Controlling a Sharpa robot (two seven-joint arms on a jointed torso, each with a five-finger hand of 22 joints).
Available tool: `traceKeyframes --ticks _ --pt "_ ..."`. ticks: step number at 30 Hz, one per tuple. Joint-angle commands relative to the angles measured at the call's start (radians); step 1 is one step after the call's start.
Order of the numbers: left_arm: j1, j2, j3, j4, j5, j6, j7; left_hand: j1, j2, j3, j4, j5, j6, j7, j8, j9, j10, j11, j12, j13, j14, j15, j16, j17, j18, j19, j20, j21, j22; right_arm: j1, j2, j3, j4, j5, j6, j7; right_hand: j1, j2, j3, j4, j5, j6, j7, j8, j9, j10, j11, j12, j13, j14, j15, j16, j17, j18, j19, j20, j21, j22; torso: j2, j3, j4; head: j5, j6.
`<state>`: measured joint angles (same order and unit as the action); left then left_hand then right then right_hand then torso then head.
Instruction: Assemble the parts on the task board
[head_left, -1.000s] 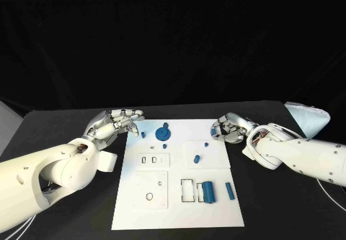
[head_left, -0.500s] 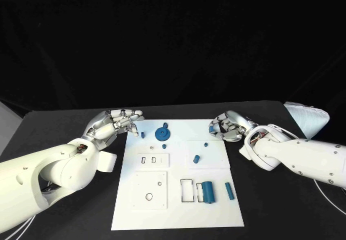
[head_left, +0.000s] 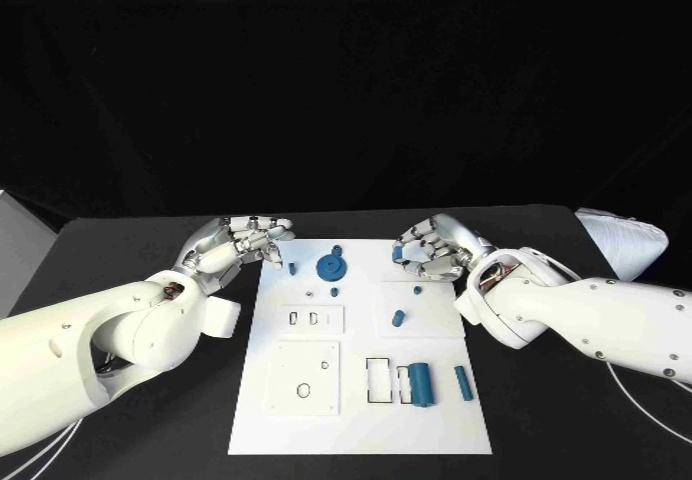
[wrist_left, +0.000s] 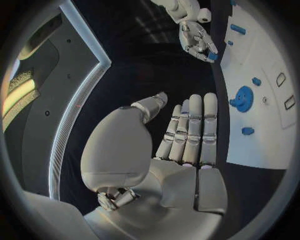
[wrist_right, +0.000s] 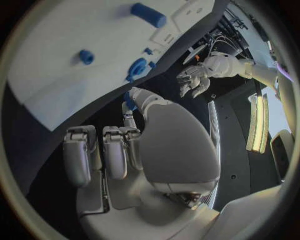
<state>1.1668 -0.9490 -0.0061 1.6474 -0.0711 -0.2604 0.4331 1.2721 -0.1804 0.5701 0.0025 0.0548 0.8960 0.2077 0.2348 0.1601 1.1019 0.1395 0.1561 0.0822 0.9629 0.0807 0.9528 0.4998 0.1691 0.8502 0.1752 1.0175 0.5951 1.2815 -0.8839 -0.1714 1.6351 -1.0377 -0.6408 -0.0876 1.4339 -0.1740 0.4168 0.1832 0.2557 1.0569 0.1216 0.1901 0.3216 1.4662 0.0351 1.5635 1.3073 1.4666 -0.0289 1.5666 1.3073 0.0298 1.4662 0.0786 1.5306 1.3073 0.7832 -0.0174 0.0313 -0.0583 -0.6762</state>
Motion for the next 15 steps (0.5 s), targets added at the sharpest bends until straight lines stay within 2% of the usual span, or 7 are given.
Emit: traceKeyframes --ticks 1,5,9,12,15 --pt "0.001 0.005 0.001 -0.006 -0.014 0.015 -0.006 -0.011 -0.001 0.003 -0.003 0.000 -0.002 -0.005 0.005 0.002 0.014 -0.004 0.011 0.004 0.003 -0.010 0.007 0.000 0.016 -0.008 -0.002 0.007 0.002 -0.003 0.034 -0.001 0.035 -0.051 -0.026 -0.108 -0.017 -0.001 0.007 -0.001 0.006 0.013 -0.012 0.034 0.025 0.102 -0.004 0.004 0.260 0.103 -0.009 0.003 0.260 -0.019 0.085 -0.010 0.003 0.230 -0.009 -0.0031 0.0003 0.009 -0.006" --pt "0.001 0.011 0.000 -0.015 -0.022 0.013 -0.013 -0.013 -0.002 0.002 -0.004 0.000 -0.001 -0.010 0.009 0.004 0.039 -0.012 0.038 0.015 0.011 -0.016 0.021 0.003 0.016 -0.007 -0.007 0.017 0.006 -0.015 0.090 -0.005 0.059 -0.114 -0.030 -0.166 -0.025 -0.003 0.009 0.000 0.008 0.010 -0.012 0.035 0.025 0.102 -0.004 0.004 0.260 0.103 -0.009 0.003 0.258 -0.019 0.084 -0.010 0.001 0.229 -0.017 -0.0088 0.0017 0.010 -0.014" --pt "0.001 0.015 0.000 -0.020 -0.031 0.011 -0.020 -0.013 -0.002 -0.003 -0.006 0.000 0.005 -0.016 0.018 0.007 0.058 -0.021 0.073 0.034 0.018 -0.023 0.037 0.008 0.016 -0.006 -0.013 0.027 0.009 -0.033 0.142 -0.009 0.062 -0.174 -0.032 -0.213 -0.033 -0.006 0.010 0.000 0.013 0.008 -0.012 0.038 0.026 0.102 -0.004 0.004 0.260 0.103 -0.009 0.002 0.257 -0.019 0.084 -0.010 0.001 0.229 -0.022 -0.0137 0.0028 0.015 -0.020" --pt "0.001 0.018 0.000 -0.022 -0.036 0.010 -0.025 -0.012 -0.002 -0.008 -0.008 0.000 0.008 -0.021 0.025 0.010 0.063 -0.027 0.102 0.050 0.026 -0.029 0.051 0.013 0.016 -0.002 -0.018 0.035 0.012 -0.050 0.170 -0.011 0.058 -0.219 -0.035 -0.247 -0.057 -0.024 0.013 -0.001 0.045 0.003 -0.013 0.046 0.028 0.102 -0.005 0.004 0.260 0.102 -0.009 0.002 0.256 -0.019 0.084 -0.011 0.001 0.229 -0.024 -0.0149 0.0033 0.016 -0.023" --pt "0.001 0.019 -0.001 -0.023 -0.041 0.008 -0.030 -0.012 -0.001 -0.013 -0.009 0.000 0.008 -0.025 0.032 0.013 0.063 -0.032 0.135 0.071 0.037 -0.034 0.070 0.021 0.016 0.003 -0.022 0.045 0.015 -0.069 0.197 -0.012 0.051 -0.267 -0.037 -0.279 -0.064 -0.029 0.013 -0.001 0.055 0.002 -0.013 0.048 0.029 0.102 -0.005 0.004 0.260 0.103 -0.010 0.002 0.256 -0.019 0.085 -0.011 0.002 0.231 -0.026 -0.0162 0.0021 0.016 -0.026"
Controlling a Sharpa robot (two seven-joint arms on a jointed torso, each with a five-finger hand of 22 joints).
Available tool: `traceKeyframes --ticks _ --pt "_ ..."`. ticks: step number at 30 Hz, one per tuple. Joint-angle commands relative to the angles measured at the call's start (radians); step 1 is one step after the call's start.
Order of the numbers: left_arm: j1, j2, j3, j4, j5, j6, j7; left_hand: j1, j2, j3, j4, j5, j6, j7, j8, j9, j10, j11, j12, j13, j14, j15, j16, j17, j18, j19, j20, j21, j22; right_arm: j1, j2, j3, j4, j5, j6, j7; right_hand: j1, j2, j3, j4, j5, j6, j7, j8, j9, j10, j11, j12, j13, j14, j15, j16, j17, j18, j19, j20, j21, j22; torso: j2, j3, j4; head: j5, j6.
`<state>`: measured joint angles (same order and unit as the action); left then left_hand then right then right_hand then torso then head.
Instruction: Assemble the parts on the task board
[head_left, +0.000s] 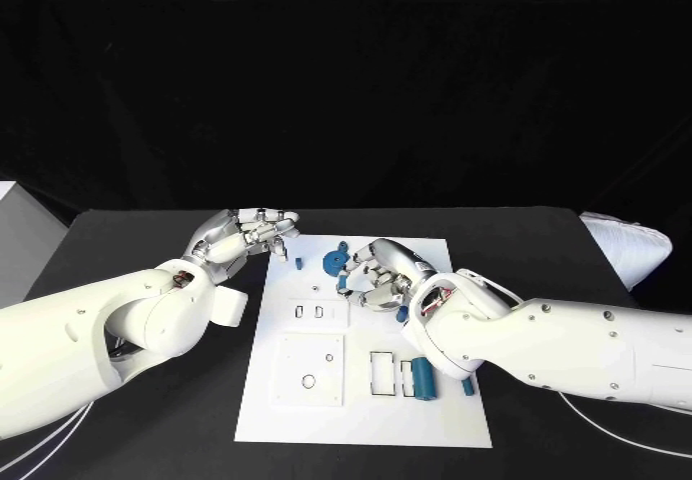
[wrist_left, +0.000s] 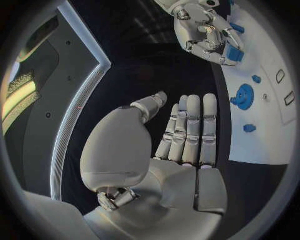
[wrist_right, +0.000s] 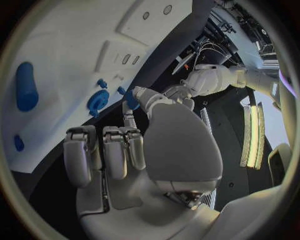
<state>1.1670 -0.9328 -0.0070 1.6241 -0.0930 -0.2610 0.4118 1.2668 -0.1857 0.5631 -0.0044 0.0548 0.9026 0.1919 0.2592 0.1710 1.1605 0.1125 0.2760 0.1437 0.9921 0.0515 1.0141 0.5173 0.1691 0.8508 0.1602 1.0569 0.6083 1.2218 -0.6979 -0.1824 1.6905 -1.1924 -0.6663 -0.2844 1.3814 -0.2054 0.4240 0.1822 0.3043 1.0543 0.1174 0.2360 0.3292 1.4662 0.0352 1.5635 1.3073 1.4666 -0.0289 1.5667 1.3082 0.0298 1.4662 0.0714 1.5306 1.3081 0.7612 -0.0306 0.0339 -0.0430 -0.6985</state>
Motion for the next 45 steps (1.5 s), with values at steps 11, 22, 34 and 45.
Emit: traceKeyframes --ticks 11,22,34,45 --pt "0.000 0.008 -0.001 -0.001 -0.030 0.014 -0.022 -0.006 0.009 -0.013 -0.005 0.000 0.002 -0.015 0.025 0.008 -0.026 -0.013 0.100 0.066 0.019 -0.012 0.046 0.023 0.015 0.008 -0.015 0.030 0.010 -0.072 0.075 -0.002 -0.037 -0.260 -0.012 -0.142 -0.027 -0.005 0.004 0.003 0.012 0.002 -0.009 0.006 0.023 0.101 -0.005 0.003 0.259 0.102 -0.010 0.001 0.253 -0.019 0.085 -0.004 0.002 0.230 -0.001 -0.0010 -0.0004 0.005 -0.010" --pt "0.000 0.006 -0.002 0.001 -0.032 0.017 -0.022 -0.007 0.009 -0.012 -0.005 0.000 -0.005 -0.015 0.027 0.008 -0.044 -0.012 0.121 0.080 0.020 -0.012 0.056 0.029 0.015 0.007 -0.015 0.036 0.011 -0.096 0.103 -0.002 -0.065 -0.312 -0.012 -0.135 -0.030 -0.008 0.003 0.002 0.012 -0.001 -0.009 0.006 0.023 0.101 -0.006 0.003 0.259 0.102 -0.010 0.001 0.254 -0.020 0.087 -0.004 0.005 0.233 0.000 -0.0013 0.0002 0.010 -0.021" --pt "-0.001 0.003 -0.002 0.003 -0.033 0.022 -0.025 -0.008 0.009 -0.012 -0.005 0.000 -0.006 -0.014 0.028 0.009 -0.050 -0.011 0.128 0.085 0.021 -0.011 0.060 0.031 0.015 0.006 -0.015 0.038 0.012 -0.106 0.115 -0.002 -0.083 -0.350 -0.005 -0.137 -0.032 -0.012 0.003 0.001 0.013 -0.004 -0.008 0.006 0.022 0.101 -0.005 0.003 0.259 0.102 -0.010 0.001 0.253 -0.021 0.087 -0.004 0.006 0.234 -0.001 -0.0017 -0.0001 0.013 -0.030" --pt "-0.001 0.002 -0.002 0.003 -0.033 0.024 -0.027 -0.008 0.009 -0.012 -0.004 0.000 -0.007 -0.014 0.029 0.009 -0.053 -0.011 0.130 0.087 0.021 -0.011 0.062 0.032 0.015 0.006 -0.015 0.039 0.012 -0.109 0.117 -0.002 -0.088 -0.369 0.003 -0.146 -0.044 -0.026 0.000 0.001 0.011 -0.018 -0.003 0.002 0.019 0.096 -0.001 -0.003 0.254 0.102 -0.007 0.001 0.251 -0.019 0.085 -0.003 0.002 0.230 -0.001 -0.0008 -0.0012 0.015 -0.032"
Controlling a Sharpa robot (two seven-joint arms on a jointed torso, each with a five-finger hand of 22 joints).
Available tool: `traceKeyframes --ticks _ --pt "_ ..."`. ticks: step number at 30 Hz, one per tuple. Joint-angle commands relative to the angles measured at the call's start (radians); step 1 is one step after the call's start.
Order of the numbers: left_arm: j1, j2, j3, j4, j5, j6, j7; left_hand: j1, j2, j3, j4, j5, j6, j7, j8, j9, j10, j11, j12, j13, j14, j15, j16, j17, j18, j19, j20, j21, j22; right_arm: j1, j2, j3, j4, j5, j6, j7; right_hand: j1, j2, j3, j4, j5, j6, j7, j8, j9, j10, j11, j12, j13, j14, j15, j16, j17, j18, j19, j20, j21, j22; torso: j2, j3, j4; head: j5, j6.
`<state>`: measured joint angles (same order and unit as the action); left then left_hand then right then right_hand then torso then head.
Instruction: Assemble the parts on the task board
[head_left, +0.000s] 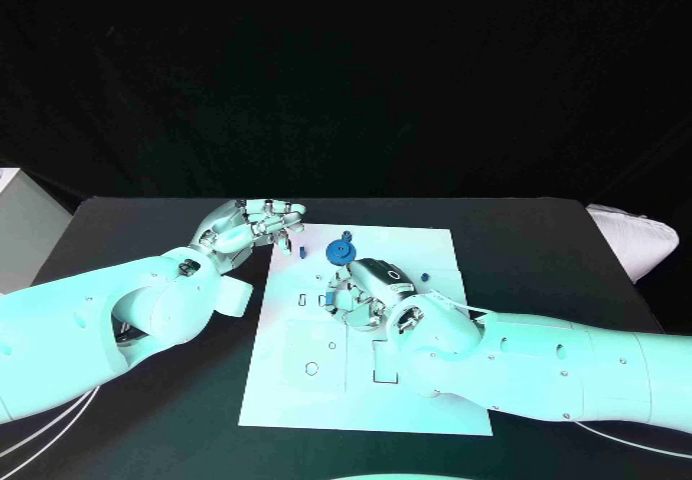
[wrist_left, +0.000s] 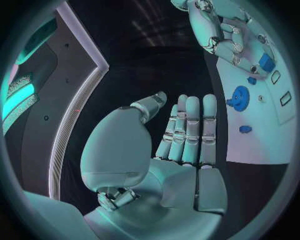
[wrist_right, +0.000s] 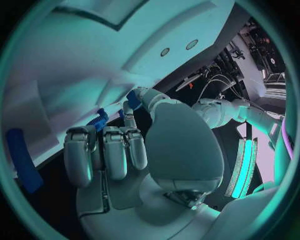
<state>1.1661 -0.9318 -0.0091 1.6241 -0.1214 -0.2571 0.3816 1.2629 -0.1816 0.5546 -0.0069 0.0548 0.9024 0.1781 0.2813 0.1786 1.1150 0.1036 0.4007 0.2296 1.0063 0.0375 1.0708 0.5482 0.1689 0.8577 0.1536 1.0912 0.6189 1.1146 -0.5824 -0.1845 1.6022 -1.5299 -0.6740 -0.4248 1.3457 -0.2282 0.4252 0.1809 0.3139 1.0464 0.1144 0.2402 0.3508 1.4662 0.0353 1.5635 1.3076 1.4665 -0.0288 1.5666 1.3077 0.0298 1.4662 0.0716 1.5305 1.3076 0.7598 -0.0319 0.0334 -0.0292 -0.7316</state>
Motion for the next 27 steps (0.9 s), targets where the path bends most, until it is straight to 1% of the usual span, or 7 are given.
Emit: traceKeyframes --ticks 1,9,15,16,21,27 --pt "0.000 0.001 0.000 0.003 -0.004 0.021 0.003 -0.004 0.005 -0.003 -0.002 0.000 -0.007 -0.001 0.007 0.001 -0.007 -0.002 0.006 0.001 0.007 0.003 0.005 0.001 0.015 -0.001 -0.009 0.004 0.001 -0.002 0.002 0.000 0.000 -0.033 0.011 -0.007 -0.011 -0.005 -0.002 0.002 0.001 -0.013 0.001 -0.003 -0.003 0.095 0.000 -0.005 0.252 0.101 -0.006 0.000 0.251 -0.019 0.085 -0.003 0.002 0.230 0.000 0.0007 -0.0003 0.001 0.001" --pt "0.000 0.001 0.000 0.002 -0.005 0.022 0.002 -0.005 0.005 -0.003 -0.002 0.000 -0.008 0.000 0.007 0.001 -0.011 -0.002 0.008 0.002 0.007 0.003 0.007 0.002 0.015 -0.001 -0.008 0.005 0.002 -0.002 0.002 0.000 -0.001 -0.037 0.011 -0.011 -0.025 -0.018 -0.010 0.005 -0.009 -0.032 0.009 -0.010 -0.008 0.088 0.006 -0.013 0.244 0.101 -0.001 0.000 0.249 -0.018 0.082 0.002 -0.003 0.226 0.000 0.0005 0.0000 0.000 0.000" --pt "0.000 0.002 0.000 0.002 -0.005 0.023 0.001 -0.005 0.005 -0.003 -0.002 0.000 -0.008 0.000 0.007 0.001 -0.011 -0.002 0.008 0.002 0.007 0.003 0.007 0.002 0.015 -0.001 -0.008 0.005 0.002 -0.002 0.002 0.000 -0.002 -0.037 0.014 -0.012 -0.034 -0.028 -0.022 0.009 -0.024 -0.054 0.017 -0.020 -0.016 0.080 0.014 -0.022 0.237 0.100 0.006 -0.001 0.246 -0.017 0.080 0.008 -0.008 0.223 0.000 0.0007 -0.0001 0.000 -0.001" --pt "0.000 0.002 0.000 0.002 -0.005 0.022 0.001 -0.005 0.005 -0.003 -0.002 0.000 -0.008 0.000 0.007 0.001 -0.011 -0.002 0.008 0.002 0.007 0.003 0.007 0.002 0.015 -0.001 -0.008 0.005 0.002 -0.002 0.002 0.000 -0.002 -0.036 0.014 -0.012 -0.036 -0.030 -0.027 0.010 -0.027 -0.064 0.021 -0.025 -0.019 0.075 0.017 -0.027 0.232 0.100 0.009 -0.002 0.244 -0.016 0.080 0.010 -0.010 0.222 0.000 0.0008 -0.0002 0.000 -0.001" --pt "0.000 0.001 0.000 0.002 -0.005 0.022 0.000 -0.005 0.005 -0.003 -0.002 0.000 -0.008 0.000 0.008 0.002 -0.015 -0.002 0.011 0.004 0.006 0.004 0.008 0.003 0.015 -0.001 -0.008 0.006 0.002 -0.002 0.002 0.000 -0.003 -0.036 0.014 -0.012 -0.036 -0.032 -0.036 0.012 -0.031 -0.081 0.027 -0.034 -0.024 0.065 0.023 -0.039 0.221 0.099 0.014 -0.003 0.239 -0.016 0.078 0.014 -0.013 0.219 0.001 0.0000 0.0007 0.000 -0.001" --pt "0.000 0.002 0.000 0.002 -0.006 0.023 0.000 -0.004 0.005 -0.002 -0.002 0.000 -0.009 0.000 0.009 0.002 -0.018 -0.001 0.012 0.005 0.006 0.004 0.009 0.003 0.015 -0.002 -0.008 0.007 0.002 -0.002 0.002 0.000 -0.002 -0.034 0.013 -0.008 -0.036 -0.035 -0.046 0.013 -0.036 -0.094 0.031 -0.040 -0.029 0.054 0.027 -0.052 0.210 0.098 0.017 -0.005 0.234 -0.014 0.075 0.018 -0.018 0.215 0.000 0.0001 0.0008 0.000 -0.003"
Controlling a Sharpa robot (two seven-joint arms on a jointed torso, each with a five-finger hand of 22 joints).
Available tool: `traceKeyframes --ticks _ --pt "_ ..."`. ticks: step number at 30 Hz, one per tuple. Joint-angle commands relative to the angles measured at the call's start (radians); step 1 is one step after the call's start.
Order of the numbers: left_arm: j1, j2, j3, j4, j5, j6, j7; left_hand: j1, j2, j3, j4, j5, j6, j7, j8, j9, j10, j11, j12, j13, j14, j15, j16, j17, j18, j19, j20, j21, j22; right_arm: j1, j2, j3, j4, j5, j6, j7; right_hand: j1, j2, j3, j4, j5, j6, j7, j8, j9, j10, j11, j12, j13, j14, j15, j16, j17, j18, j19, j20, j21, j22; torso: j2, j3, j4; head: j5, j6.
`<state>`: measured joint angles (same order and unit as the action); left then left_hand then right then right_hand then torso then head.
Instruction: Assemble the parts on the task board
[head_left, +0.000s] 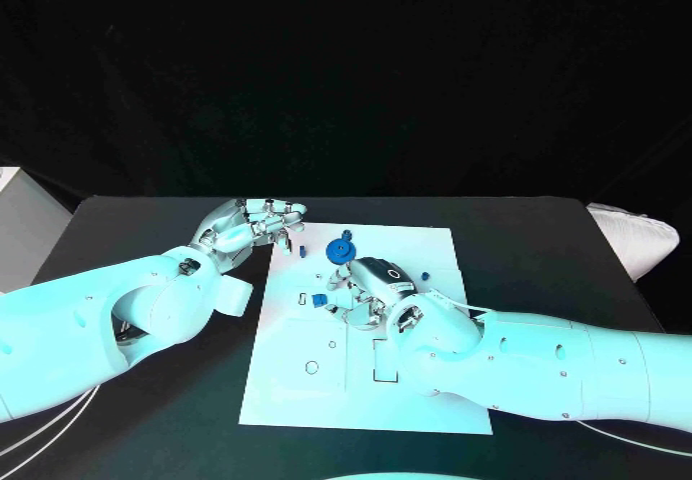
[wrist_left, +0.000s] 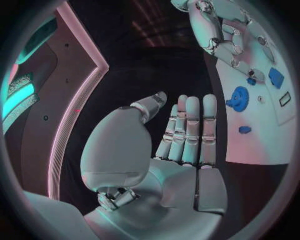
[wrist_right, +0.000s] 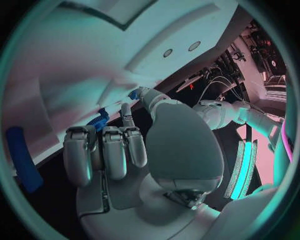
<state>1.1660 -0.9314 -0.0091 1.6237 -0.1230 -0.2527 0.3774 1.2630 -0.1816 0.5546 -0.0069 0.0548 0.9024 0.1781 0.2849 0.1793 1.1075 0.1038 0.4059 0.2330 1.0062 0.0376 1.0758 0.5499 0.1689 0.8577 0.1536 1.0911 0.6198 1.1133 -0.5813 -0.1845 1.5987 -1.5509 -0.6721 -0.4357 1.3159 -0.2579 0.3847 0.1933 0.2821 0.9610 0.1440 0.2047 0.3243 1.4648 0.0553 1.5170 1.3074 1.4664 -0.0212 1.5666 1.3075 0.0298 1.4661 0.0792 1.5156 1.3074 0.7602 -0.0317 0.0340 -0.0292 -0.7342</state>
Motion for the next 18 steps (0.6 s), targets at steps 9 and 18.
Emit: traceKeyframes --ticks 9,18 --pt "0.000 0.001 0.001 0.002 -0.004 0.018 0.004 -0.004 0.005 -0.002 -0.002 0.000 -0.009 0.000 0.005 0.001 -0.011 -0.001 0.007 0.002 0.006 0.004 0.004 0.001 0.015 -0.002 -0.008 0.007 0.001 -0.001 0.001 0.000 0.007 -0.008 0.007 0.011 -0.006 -0.006 -0.009 0.001 -0.007 -0.011 0.002 -0.006 -0.003 0.055 0.008 -0.006 0.210 0.098 0.011 -0.004 0.236 -0.014 0.076 0.011 -0.003 0.216 0.000 0.0002 -0.0006 0.001 0.000" --pt "0.000 0.001 0.001 0.000 -0.005 0.017 0.003 -0.004 0.005 -0.002 -0.002 0.000 -0.009 0.000 0.005 0.001 -0.011 -0.001 0.007 0.002 0.006 0.004 0.004 0.001 0.015 -0.002 -0.008 0.007 0.001 -0.002 -0.004 0.000 0.022 -0.009 -0.009 0.018 -0.001 -0.003 -0.009 -0.001 -0.005 -0.011 0.002 -0.005 -0.003 0.058 0.008 -0.003 0.213 0.098 0.011 -0.004 0.237 -0.015 0.077 0.012 -0.001 0.217 0.000 -0.0003 -0.0007 0.003 0.000"
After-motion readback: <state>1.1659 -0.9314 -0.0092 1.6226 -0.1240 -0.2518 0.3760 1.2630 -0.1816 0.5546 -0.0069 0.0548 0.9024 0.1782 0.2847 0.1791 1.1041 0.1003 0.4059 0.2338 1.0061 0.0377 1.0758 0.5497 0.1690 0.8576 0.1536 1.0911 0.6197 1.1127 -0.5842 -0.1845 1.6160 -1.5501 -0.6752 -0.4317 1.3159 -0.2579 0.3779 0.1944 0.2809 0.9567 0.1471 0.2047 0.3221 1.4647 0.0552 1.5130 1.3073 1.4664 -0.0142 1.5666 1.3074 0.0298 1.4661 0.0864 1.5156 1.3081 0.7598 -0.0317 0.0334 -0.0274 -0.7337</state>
